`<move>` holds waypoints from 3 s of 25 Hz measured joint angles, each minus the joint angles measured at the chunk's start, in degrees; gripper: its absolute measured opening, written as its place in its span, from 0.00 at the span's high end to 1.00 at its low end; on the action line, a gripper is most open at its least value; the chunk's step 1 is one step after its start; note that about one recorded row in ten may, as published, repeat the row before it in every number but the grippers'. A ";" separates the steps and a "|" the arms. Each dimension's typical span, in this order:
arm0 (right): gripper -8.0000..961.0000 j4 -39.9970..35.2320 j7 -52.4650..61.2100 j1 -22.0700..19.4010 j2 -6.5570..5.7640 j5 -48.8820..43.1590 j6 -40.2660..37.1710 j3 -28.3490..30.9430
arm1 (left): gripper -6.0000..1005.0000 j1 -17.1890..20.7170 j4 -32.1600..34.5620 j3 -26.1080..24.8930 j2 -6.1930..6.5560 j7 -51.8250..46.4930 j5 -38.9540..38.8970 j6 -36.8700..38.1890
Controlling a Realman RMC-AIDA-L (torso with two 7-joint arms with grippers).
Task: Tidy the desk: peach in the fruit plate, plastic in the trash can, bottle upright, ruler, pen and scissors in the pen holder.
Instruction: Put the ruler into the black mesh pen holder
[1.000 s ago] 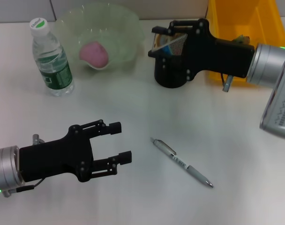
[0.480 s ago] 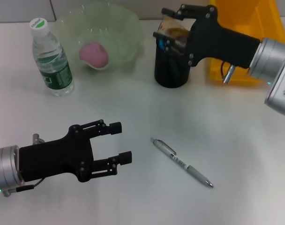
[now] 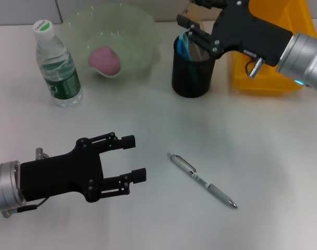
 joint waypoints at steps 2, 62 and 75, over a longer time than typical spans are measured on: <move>0.52 0.27 1.87 0.23 0.00 0.29 0.17 0.19 | 0.25 -0.02 0.01 0.00 0.00 -0.03 0.04 0.07; 0.49 -0.21 20.31 0.99 -0.24 2.40 10.10 -0.35 | 0.25 0.27 0.10 0.09 0.17 0.23 0.31 1.25; 0.37 -0.07 21.07 0.78 -0.29 2.45 10.33 -0.35 | 0.25 0.30 0.11 0.21 0.18 0.26 0.39 1.46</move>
